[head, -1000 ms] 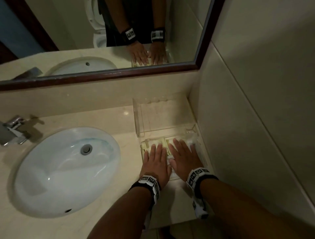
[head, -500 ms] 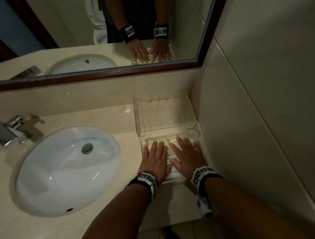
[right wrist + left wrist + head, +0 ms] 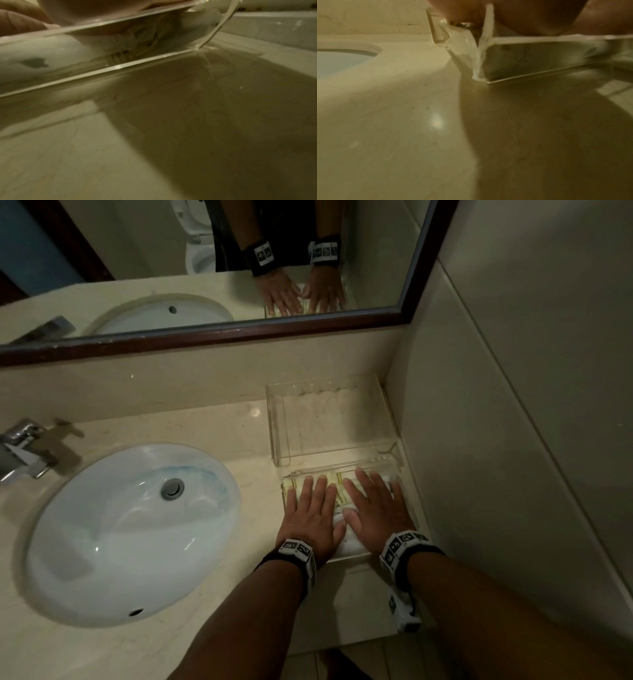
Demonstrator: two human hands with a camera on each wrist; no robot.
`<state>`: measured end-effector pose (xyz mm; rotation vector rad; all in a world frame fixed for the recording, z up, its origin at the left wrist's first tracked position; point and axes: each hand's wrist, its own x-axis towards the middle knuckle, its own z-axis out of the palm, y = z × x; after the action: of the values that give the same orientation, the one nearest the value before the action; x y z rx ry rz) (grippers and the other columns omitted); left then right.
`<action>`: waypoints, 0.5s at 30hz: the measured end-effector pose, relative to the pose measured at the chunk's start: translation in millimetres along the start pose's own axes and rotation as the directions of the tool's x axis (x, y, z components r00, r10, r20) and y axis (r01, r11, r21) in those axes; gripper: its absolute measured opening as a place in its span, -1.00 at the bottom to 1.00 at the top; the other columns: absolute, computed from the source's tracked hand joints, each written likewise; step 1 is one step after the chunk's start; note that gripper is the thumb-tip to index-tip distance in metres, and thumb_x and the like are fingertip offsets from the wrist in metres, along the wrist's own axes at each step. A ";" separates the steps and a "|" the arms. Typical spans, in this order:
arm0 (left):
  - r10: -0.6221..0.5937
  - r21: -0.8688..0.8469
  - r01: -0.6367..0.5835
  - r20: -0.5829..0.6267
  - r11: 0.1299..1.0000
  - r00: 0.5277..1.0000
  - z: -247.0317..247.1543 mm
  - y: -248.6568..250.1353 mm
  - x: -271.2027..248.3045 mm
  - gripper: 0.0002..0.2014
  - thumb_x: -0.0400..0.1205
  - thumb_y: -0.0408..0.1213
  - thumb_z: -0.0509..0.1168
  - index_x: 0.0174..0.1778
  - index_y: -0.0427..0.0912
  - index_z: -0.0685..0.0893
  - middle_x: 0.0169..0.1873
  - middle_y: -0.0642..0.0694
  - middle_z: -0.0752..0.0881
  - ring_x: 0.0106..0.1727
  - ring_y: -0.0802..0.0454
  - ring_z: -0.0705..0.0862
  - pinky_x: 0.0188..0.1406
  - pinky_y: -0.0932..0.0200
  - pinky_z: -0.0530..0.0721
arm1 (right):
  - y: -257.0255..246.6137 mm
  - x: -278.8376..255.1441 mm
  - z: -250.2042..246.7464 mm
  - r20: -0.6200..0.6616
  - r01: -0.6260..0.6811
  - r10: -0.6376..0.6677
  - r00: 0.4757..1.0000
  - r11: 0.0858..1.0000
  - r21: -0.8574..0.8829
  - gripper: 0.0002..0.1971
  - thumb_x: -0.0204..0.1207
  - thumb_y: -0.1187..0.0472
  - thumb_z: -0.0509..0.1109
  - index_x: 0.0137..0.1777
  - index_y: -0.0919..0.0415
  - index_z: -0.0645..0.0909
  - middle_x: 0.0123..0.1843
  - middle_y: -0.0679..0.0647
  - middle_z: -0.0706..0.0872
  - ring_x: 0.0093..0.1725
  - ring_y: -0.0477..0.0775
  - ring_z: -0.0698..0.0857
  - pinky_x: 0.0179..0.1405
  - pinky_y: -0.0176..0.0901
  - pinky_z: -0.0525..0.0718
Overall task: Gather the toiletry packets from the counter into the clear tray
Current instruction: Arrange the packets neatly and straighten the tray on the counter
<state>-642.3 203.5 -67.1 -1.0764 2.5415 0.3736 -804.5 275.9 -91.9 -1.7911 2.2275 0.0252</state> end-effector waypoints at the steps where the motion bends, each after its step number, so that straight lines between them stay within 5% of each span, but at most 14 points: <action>1: 0.004 0.001 -0.004 0.000 1.000 1.000 0.0 -0.4 0.6 -0.25 0.70 0.25 -0.27 0.74 -0.06 -0.24 0.71 -0.12 -0.33 0.69 -0.17 -0.41 0.63 -0.34 -0.27 | 0.2 0.2 0.0 -0.006 -0.002 0.002 1.000 1.000 0.006 -0.30 0.59 -0.32 -0.15 0.73 -0.18 0.07 0.80 -0.03 0.00 0.75 0.15 0.05 0.66 0.39 -0.04; 6: 0.024 0.008 -0.024 -0.009 1.000 1.000 0.9 -1.0 1.0 -0.29 0.73 0.21 -0.24 0.74 -0.06 -0.23 0.72 -0.13 -0.30 0.70 -0.17 -0.40 0.63 -0.31 -0.30 | 0.8 1.4 -2.5 0.041 -0.020 0.020 0.999 1.000 0.010 -0.33 0.64 -0.31 -0.09 0.74 -0.20 -0.02 0.80 -0.07 -0.06 0.76 0.10 -0.06 0.68 0.32 -0.16; 11: 0.044 0.020 -0.044 0.005 0.999 0.999 -0.2 -1.6 1.5 -0.30 0.74 0.20 -0.24 0.75 -0.07 -0.19 0.73 -0.14 -0.26 0.70 -0.18 -0.37 0.64 -0.31 -0.31 | 0.3 0.6 -2.8 0.029 -0.025 0.024 0.999 0.999 0.024 -0.23 0.50 -0.35 -0.26 0.73 -0.19 0.09 0.77 -0.05 0.08 0.74 0.10 0.03 0.69 0.27 -0.11; 15: 0.054 0.077 -0.055 0.015 0.996 0.998 -2.1 -3.4 2.6 -0.27 0.71 0.24 -0.28 0.74 -0.06 -0.22 0.73 -0.15 -0.27 0.70 -0.21 -0.38 0.60 -0.36 -0.34 | -0.6 0.9 -7.9 0.048 -0.016 0.015 0.999 1.000 0.022 -0.33 0.65 -0.31 -0.06 0.75 -0.18 0.02 0.79 -0.03 0.00 0.75 0.12 -0.04 0.69 0.29 -0.13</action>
<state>-642.0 198.8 -66.6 -0.9758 2.5561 0.2928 -805.8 273.4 -84.5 -1.7430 2.1998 0.0459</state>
